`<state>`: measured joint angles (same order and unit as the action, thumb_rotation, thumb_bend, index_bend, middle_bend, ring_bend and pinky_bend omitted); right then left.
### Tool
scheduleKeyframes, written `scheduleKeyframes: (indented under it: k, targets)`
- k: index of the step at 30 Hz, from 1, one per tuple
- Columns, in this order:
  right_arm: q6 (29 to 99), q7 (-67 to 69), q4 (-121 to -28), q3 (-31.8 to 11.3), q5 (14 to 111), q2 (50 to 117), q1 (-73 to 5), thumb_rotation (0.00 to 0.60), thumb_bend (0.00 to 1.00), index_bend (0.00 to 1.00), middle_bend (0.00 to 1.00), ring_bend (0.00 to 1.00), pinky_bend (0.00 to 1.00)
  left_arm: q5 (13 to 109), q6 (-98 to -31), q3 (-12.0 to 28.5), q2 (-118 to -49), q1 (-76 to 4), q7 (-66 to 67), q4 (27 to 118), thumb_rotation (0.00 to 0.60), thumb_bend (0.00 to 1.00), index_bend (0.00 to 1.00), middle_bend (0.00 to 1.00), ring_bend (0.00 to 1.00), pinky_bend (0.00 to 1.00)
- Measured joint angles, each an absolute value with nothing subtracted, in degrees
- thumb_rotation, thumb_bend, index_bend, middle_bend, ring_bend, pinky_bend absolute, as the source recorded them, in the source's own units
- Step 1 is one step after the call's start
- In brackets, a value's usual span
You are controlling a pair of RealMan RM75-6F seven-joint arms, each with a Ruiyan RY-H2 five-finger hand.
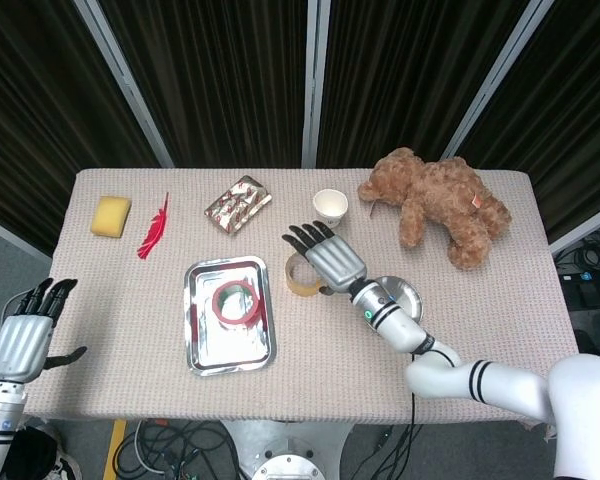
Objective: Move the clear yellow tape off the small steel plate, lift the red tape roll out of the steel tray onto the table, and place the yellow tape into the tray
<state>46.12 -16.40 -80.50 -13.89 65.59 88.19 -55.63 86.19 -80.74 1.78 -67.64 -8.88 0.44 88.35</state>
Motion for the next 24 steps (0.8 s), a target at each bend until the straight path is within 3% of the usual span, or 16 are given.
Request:
scheduleKeyframes:
  k: [7, 13, 24]
  targets:
    - [58.8, -15.2, -92.8, -12.2, 70.7, 73.6, -45.7, 0.6, 0.0, 0.0, 0.0, 0.0, 0.0, 88.4, -76.5, 2.4, -67.7, -13.2, 1.0, 92.1, 0.6, 0.09, 0.06, 0.07, 0.0, 0.13]
    - [69.8, -9.3, -97.0, -8.1, 77.8, 63.9, -35.0, 0.6, 0.0, 0.0, 0.0, 0.0, 0.0, 90.7, -70.5, 2.8, -70.3, -18.5, 3.1, 93.5, 0.6, 0.09, 0.06, 0.07, 0.0, 0.13]
    - [85.4, 2.5, -93.2, -2.3, 86.0, 60.3, -20.4, 0.6, 0.0, 0.0, 0.0, 0.0, 0.0, 88.5, -60.3, 5.2, -77.3, -27.5, 4.7, 92.4, 0.6, 0.09, 0.06, 0.01, 0.0, 0.12]
